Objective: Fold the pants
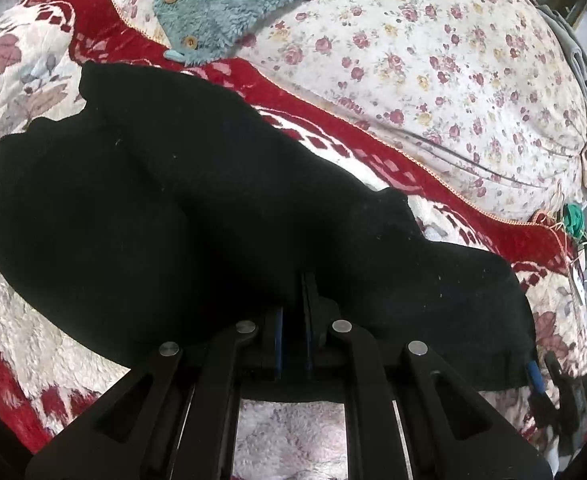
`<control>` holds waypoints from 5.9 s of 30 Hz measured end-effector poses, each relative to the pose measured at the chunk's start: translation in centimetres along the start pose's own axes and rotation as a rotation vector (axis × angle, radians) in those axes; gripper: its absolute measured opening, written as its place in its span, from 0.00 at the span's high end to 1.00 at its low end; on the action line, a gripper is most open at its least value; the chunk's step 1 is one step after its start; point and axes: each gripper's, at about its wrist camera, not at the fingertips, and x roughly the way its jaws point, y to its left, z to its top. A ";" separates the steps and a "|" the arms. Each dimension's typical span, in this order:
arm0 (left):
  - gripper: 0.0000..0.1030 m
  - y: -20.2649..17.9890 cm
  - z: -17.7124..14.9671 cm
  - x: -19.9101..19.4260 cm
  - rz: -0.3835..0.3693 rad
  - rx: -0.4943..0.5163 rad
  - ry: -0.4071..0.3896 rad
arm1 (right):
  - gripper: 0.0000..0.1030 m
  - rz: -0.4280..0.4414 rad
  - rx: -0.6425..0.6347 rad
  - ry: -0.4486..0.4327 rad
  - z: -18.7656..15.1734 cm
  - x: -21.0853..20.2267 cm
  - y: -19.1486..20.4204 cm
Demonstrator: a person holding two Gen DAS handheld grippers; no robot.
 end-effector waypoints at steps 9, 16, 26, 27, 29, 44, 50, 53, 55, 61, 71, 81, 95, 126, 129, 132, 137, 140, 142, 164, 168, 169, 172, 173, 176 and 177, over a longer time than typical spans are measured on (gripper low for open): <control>0.94 0.4 0.7 0.6 -0.018 -0.031 0.038 | 0.96 0.099 0.111 0.002 1.7 4.0 -0.6; 0.93 -2.3 1.1 -2.9 -0.069 0.016 -0.046 | 0.96 0.113 -0.044 -0.141 3.1 -2.0 2.7; 0.93 -4.2 -3.9 -0.4 -0.006 0.136 -0.010 | 0.96 -0.178 0.012 -0.022 0.9 -2.4 -2.1; 0.93 -3.9 -4.2 -0.1 -0.009 0.127 -0.001 | 0.96 -0.201 -0.009 -0.015 0.9 -2.3 -2.0; 0.93 -3.7 -4.5 -0.6 -0.030 0.123 -0.010 | 0.96 -0.256 -0.033 -0.001 1.2 -2.1 -1.3; 0.41 9.5 -0.2 -9.7 -0.020 -0.092 -0.147 | 0.57 0.208 -0.322 0.147 -4.1 2.0 12.1; 0.41 13.5 3.0 -8.0 -0.069 -0.208 -0.053 | 0.57 0.302 -0.664 0.290 -11.7 11.0 22.8; 0.41 14.7 3.8 -6.9 -0.082 -0.257 -0.052 | 0.54 0.236 -0.908 0.285 -15.7 13.5 26.6; 0.38 15.1 4.7 -6.4 -0.088 -0.271 -0.073 | 0.53 0.201 -1.043 0.299 -18.3 14.6 27.9; 0.35 16.3 7.5 -4.3 -0.096 -0.317 -0.071 | 0.53 0.049 -1.192 0.213 -20.8 16.3 27.8; 0.75 15.3 9.6 -2.2 -0.029 -0.273 -0.077 | 0.85 0.151 -0.981 0.288 -16.1 18.1 26.5; 0.85 13.9 7.8 -12.0 -0.014 -0.153 -0.245 | 0.92 0.365 -0.781 0.298 -13.0 14.3 26.9; 0.61 20.6 4.8 -10.7 0.176 -0.281 -0.208 | 0.65 0.285 -0.688 0.366 -13.3 13.3 23.2; 0.51 17.0 1.7 -9.9 0.124 -0.223 -0.123 | 0.53 0.304 -0.767 0.358 -15.4 15.3 27.9; 0.51 17.0 1.4 -10.0 0.136 -0.214 -0.124 | 0.53 0.306 -0.790 0.355 -15.8 15.9 29.0; 0.51 16.2 1.4 -10.3 0.129 -0.187 -0.133 | 0.53 0.298 -0.766 0.345 -15.4 15.8 28.4; 0.51 12.2 1.2 -9.7 0.061 -0.103 -0.121 | 0.53 0.207 -0.665 0.313 -13.0 13.5 23.8; 0.51 8.3 0.6 -8.0 -0.005 -0.029 -0.077 | 0.53 0.102 -0.582 0.282 -11.0 10.8 19.6; 0.51 5.2 -0.1 -6.6 -0.047 0.028 -0.037 | 0.53 0.031 -0.515 0.245 -9.4 8.0 16.0; 0.49 -20.8 -3.0 3.4 -0.386 0.510 0.271 | 0.42 -0.198 0.099 0.008 -0.7 -4.8 -2.1; 0.49 -25.2 -3.1 6.4 -0.429 0.616 0.336 | 0.42 -0.179 0.135 -0.017 -0.1 -4.3 -3.1; 0.49 -26.5 -3.1 7.2 -0.443 0.655 0.359 | 0.42 -0.169 0.148 -0.024 0.1 -4.4 -3.4; 0.49 -29.7 -3.6 9.5 -0.469 0.778 0.426 | 0.42 -0.138 0.175 -0.036 0.3 -4.4 -4.2; 0.49 -30.4 -3.8 10.0 -0.470 0.819 0.440 | 0.42 -0.132 0.175 -0.038 0.2 -4.5 -4.2; 0.49 -32.5 -4.3 11.7 -0.477 0.911 0.477 | 0.42 -0.113 0.173 -0.041 0.2 -4.4 -4.3; 0.49 -33.0 -4.5 12.1 -0.489 0.928 0.488 | 0.42 -0.102 0.175 -0.039 0.2 -4.4 -4.5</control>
